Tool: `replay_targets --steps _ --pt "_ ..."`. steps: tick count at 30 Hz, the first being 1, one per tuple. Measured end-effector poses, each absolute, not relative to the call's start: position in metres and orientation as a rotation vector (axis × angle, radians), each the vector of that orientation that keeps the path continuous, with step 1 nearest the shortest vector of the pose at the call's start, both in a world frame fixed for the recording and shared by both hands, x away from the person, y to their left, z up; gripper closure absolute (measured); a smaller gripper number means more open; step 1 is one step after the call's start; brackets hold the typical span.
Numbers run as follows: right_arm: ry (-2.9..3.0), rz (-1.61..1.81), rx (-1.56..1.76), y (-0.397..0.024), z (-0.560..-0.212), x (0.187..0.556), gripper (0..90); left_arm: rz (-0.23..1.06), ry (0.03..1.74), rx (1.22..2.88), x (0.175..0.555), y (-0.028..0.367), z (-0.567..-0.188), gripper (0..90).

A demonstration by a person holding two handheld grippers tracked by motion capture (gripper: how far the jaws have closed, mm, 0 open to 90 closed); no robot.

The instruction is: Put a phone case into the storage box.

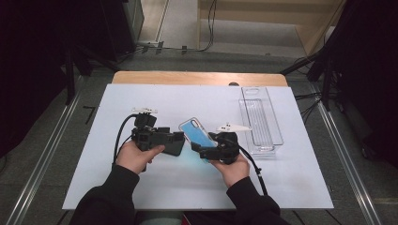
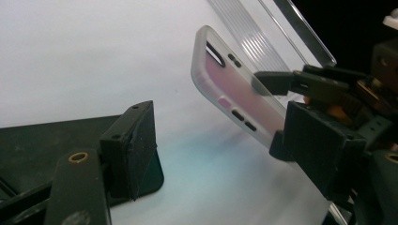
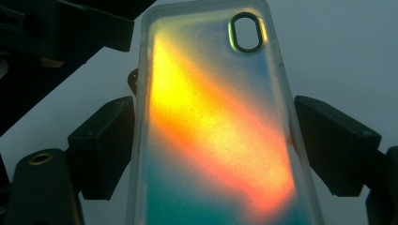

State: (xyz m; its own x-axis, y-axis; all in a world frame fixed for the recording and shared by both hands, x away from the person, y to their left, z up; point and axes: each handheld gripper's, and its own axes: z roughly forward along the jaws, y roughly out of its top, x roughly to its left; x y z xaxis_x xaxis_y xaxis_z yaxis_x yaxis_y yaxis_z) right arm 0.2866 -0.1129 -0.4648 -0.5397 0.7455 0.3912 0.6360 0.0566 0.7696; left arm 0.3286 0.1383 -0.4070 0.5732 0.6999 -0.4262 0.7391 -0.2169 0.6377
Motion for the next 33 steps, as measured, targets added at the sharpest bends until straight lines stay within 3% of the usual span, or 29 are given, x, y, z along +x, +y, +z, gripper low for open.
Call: replay_targets --steps 15,22,25,27,28,33 --pt "2.096 1.601 1.494 -0.097 -0.475 0.282 15.0 -0.073 1.237 1.896 0.347 0.125 -0.414 30.7" --pt "2.039 1.673 1.528 -0.092 -0.477 0.281 15.0 -0.11 1.299 1.848 0.35 0.124 -0.416 39.5" --pt "2.016 1.711 1.532 -0.09 -0.476 0.279 15.0 -0.131 1.307 1.835 0.35 0.124 -0.415 46.1" --pt "1.993 1.749 1.515 -0.087 -0.476 0.278 15.0 -0.137 1.305 1.82 0.35 0.123 -0.416 61.0" --pt "1.993 1.749 1.515 -0.087 -0.476 0.278 15.0 -0.135 1.301 1.813 0.349 0.123 -0.415 61.0" --pt "1.991 1.77 1.49 -0.083 -0.476 0.277 14.9 -0.194 1.278 1.744 0.348 0.125 -0.414 81.7"
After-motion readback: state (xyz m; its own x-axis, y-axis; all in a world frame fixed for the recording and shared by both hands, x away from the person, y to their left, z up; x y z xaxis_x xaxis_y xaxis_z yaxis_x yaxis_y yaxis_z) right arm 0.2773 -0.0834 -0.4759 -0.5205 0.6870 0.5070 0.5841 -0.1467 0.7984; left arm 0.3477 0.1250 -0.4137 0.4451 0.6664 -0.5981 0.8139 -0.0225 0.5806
